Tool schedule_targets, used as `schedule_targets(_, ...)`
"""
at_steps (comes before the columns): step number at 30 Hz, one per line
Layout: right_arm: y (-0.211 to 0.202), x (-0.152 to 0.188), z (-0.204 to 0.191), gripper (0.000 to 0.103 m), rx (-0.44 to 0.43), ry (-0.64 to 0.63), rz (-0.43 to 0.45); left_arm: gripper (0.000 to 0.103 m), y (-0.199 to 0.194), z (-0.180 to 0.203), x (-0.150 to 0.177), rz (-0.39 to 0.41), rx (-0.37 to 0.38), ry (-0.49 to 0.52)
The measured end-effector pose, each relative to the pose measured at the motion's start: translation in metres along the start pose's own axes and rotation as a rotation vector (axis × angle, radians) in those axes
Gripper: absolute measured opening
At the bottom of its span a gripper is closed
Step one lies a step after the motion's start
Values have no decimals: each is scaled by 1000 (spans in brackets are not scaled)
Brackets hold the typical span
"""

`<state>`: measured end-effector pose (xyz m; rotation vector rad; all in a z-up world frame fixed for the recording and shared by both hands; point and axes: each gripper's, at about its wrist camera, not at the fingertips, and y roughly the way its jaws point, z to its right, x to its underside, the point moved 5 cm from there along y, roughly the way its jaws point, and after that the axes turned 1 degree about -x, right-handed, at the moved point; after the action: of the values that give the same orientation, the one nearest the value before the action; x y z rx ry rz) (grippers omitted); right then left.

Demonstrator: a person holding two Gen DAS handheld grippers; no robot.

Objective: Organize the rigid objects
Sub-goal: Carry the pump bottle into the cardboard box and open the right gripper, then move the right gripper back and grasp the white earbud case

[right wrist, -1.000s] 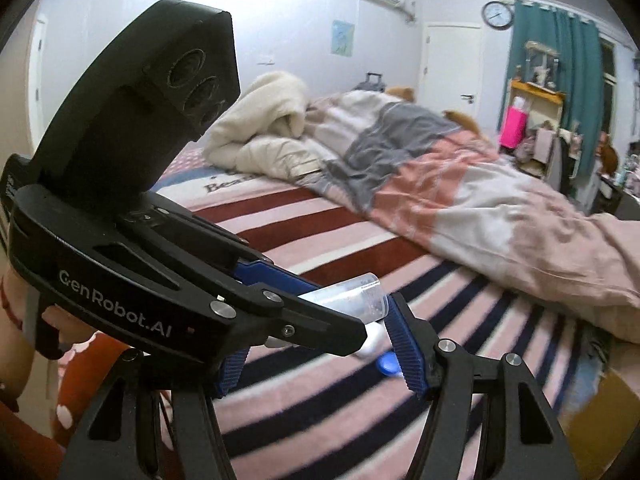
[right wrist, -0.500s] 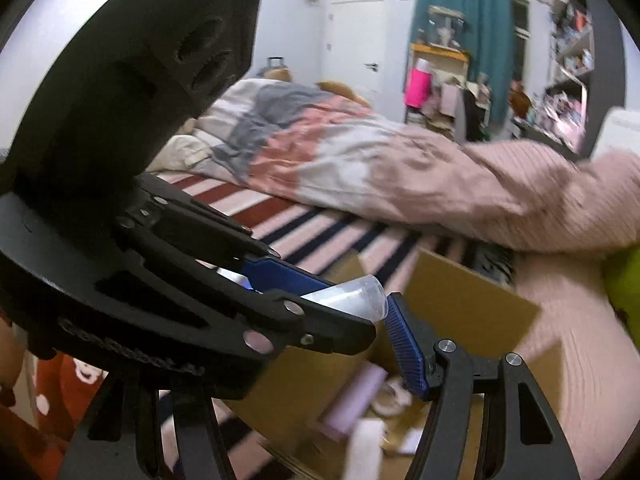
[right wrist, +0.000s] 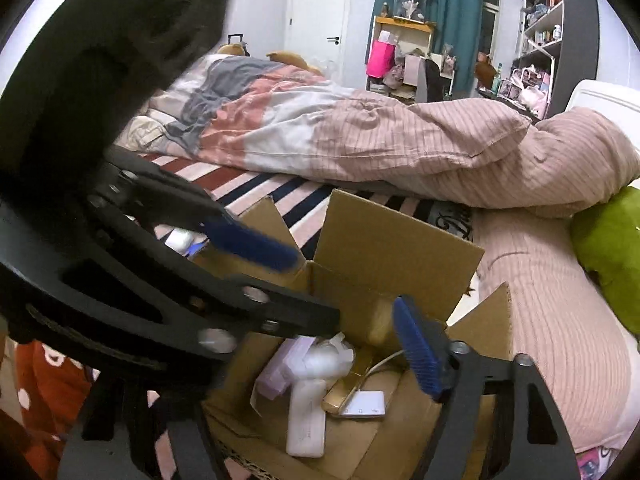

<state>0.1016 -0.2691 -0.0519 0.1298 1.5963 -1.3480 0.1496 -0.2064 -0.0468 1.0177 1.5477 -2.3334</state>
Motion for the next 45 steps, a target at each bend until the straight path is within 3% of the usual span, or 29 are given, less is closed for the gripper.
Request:
schedule_targets(9, -3, -35, -45, 72, -65, -23, 54, 62, -87, -79, 37, 144, -150, -147)
schedule_targets(15, 13, -65, -111, 72, -201, -60, 80, 69, -135, -154, 99, 187, -270, -300)
schedule_targets(18, 39, -71, -144, 72, -265, -58, 23, 69, -143, -186, 132, 180, -316, -368)
schedule_targets(25, 123, -59, -201, 72, -309, -63, -118, 69, -139, -239, 183, 151, -343, -478)
schedule_targets(32, 202, -45, -207, 71, -290, 18, -223, 69, -123, -267, 204, 150, -342, -546)
schedule_targets(35, 228, -42, -205, 61, -264, 48, -258, 69, -117, -279, 205, 144, -349, -563)
schedule_targets(42, 263, -40, -210, 56, -215, 31, -288, 69, -109, -294, 211, 136, -346, -589)
schedule_targets(45, 267, -42, -214, 40, -178, 2, -276, 69, -108, -297, 212, 135, -344, -595)
